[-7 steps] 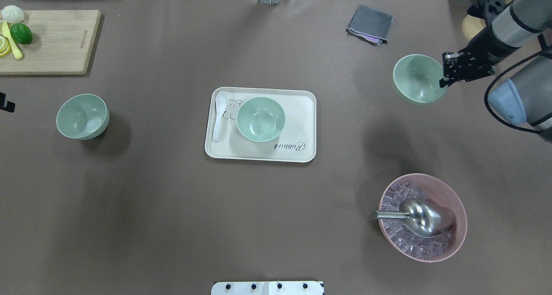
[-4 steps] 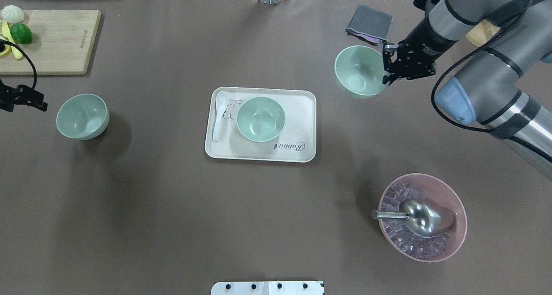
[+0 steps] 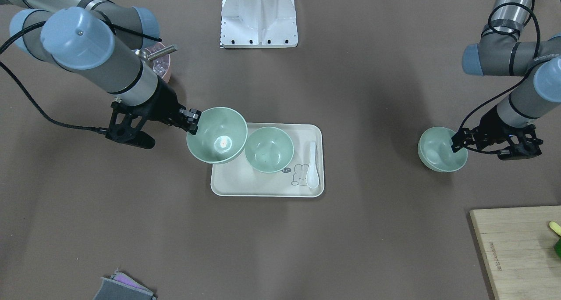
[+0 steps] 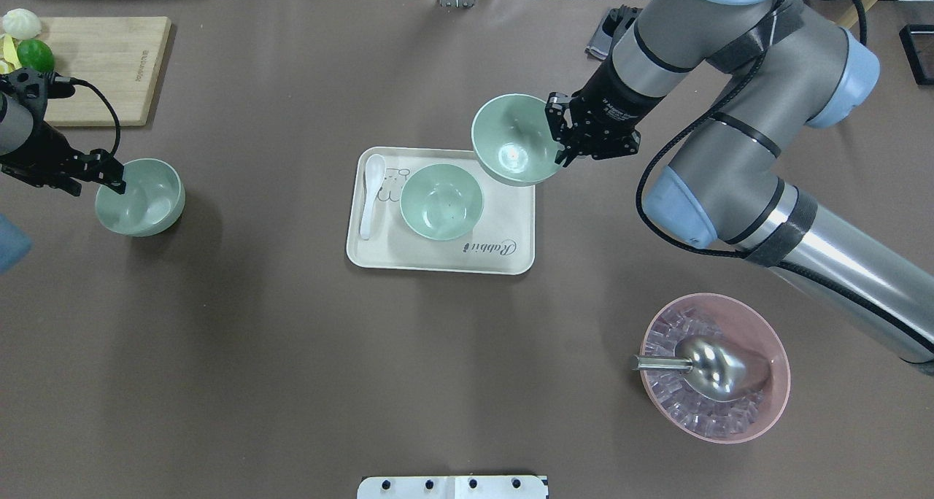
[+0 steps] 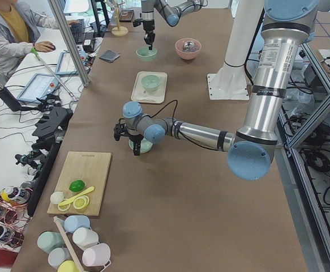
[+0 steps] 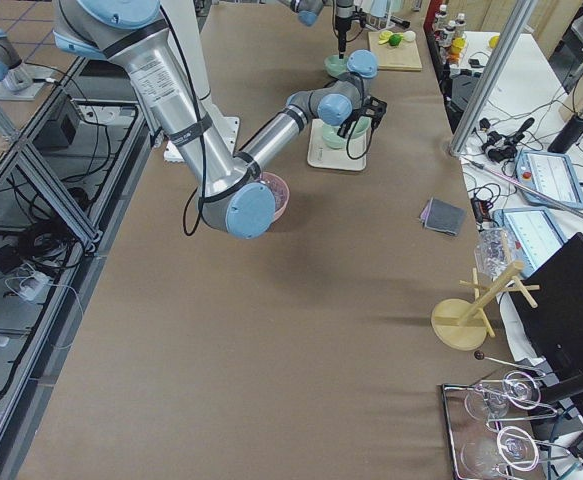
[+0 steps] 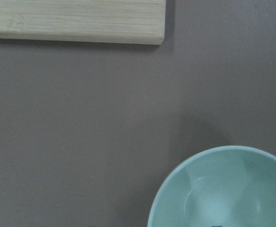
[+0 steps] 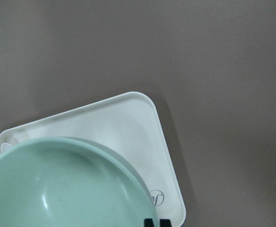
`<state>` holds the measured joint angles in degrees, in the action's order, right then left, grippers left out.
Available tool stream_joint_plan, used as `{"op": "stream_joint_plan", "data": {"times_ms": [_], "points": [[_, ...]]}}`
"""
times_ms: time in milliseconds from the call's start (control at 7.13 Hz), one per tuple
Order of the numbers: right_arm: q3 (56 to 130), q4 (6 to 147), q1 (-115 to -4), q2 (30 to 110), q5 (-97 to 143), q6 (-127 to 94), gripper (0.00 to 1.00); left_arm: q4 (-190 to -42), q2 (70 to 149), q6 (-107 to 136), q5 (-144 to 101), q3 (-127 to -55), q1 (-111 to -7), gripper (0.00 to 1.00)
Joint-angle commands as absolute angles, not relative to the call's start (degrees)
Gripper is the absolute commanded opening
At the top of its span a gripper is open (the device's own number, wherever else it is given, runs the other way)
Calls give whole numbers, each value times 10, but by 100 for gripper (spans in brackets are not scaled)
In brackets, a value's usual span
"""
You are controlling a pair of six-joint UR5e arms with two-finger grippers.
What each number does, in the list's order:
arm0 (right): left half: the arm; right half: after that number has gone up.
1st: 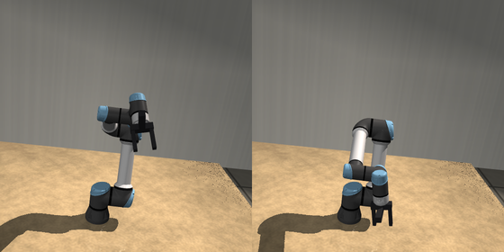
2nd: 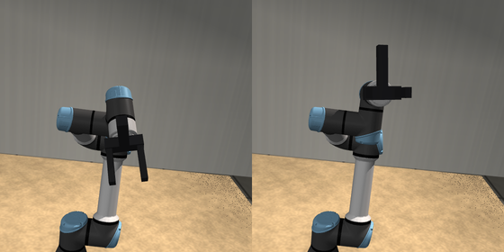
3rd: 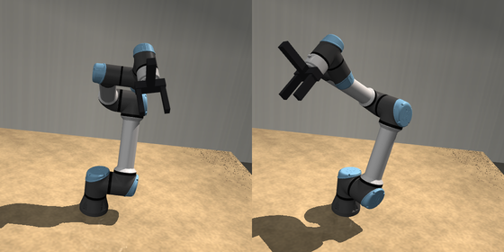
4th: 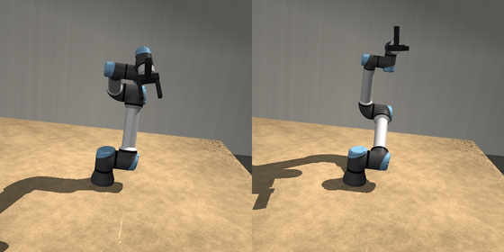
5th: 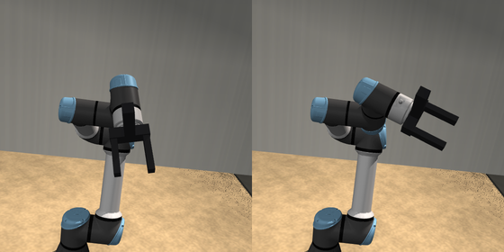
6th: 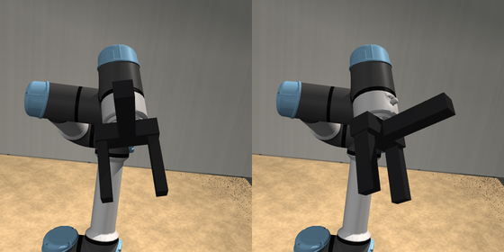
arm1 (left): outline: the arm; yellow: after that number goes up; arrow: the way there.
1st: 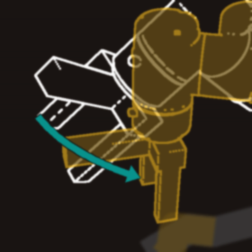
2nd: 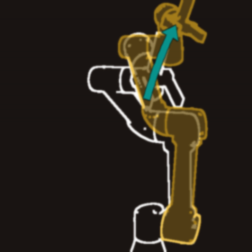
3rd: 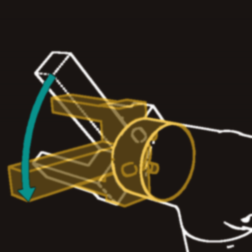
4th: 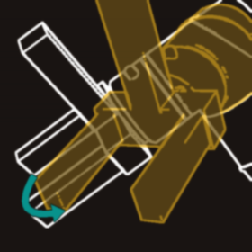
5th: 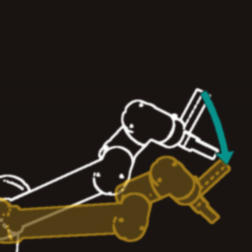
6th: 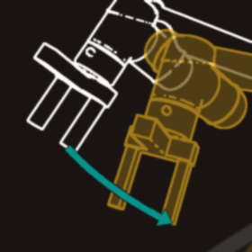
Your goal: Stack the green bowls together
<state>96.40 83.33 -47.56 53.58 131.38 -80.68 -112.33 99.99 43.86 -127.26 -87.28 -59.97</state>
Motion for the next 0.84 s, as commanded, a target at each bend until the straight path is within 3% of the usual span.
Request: {"op": "stream_joint_plan", "data": {"times_ms": [0, 140, 280, 701], "points": [[962, 832, -448, 519, 1295, -823, 0, -1136, 1005, 440, -1273, -851, -596, 52], [962, 832, -435, 518, 1284, -824, 0, -1137, 1005, 441, -1273, -849, -596, 36], [954, 819, -425, 515, 1281, -829, 0, -1137, 1007, 441, -1274, -852, -596, 1], [873, 722, -411, 494, 1262, -885, 0, -1136, 1019, 442, -1383, -870, -597, 0]]}}
